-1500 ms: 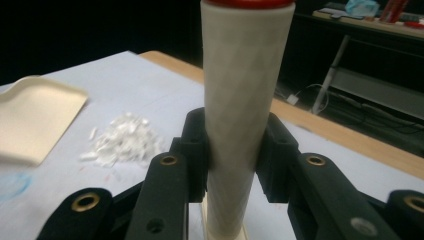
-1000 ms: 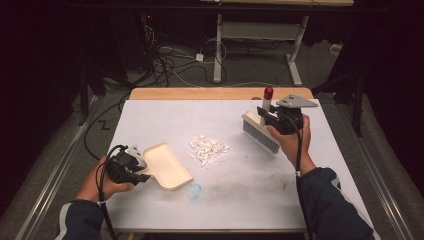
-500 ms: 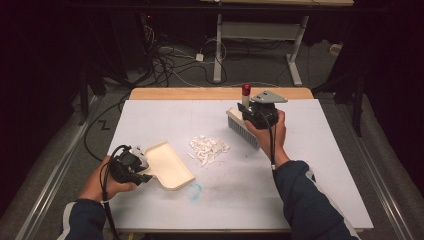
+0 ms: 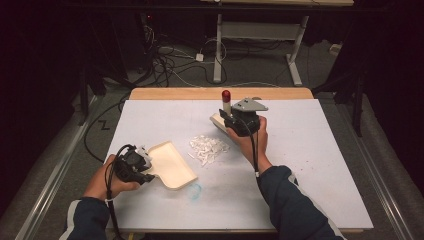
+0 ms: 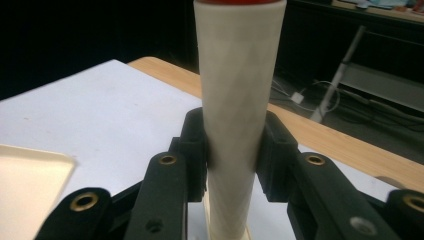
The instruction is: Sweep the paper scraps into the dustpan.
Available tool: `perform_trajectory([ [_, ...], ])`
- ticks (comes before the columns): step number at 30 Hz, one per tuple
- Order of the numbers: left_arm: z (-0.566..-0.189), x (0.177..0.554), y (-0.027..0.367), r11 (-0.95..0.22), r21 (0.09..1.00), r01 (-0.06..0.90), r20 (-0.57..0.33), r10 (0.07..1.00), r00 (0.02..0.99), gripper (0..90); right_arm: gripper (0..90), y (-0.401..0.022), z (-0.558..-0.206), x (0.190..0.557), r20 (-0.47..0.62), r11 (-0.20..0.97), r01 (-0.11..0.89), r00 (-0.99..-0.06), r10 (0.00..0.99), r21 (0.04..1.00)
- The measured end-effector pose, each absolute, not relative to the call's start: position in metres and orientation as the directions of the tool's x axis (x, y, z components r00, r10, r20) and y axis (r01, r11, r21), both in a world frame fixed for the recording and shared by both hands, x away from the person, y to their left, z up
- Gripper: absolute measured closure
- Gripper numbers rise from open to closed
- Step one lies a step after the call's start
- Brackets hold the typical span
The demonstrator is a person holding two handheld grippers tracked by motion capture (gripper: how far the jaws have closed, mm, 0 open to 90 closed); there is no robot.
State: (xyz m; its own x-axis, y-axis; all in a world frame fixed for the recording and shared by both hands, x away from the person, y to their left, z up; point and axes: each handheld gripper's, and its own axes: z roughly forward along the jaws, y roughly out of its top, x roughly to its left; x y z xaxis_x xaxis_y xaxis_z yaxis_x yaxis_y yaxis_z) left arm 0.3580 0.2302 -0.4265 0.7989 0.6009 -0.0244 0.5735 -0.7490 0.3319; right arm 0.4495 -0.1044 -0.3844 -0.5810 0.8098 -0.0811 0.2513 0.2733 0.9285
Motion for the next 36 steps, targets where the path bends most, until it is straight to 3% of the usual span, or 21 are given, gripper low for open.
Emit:
perform_trajectory([
  [36,-0.434,0.379,0.197,-0.742,0.295,0.602,-0.077,0.61,0.789,63.0,70.2,-0.05,-0.39,0.411,-0.001,0.241,0.228,-0.725,0.689,0.943],
])
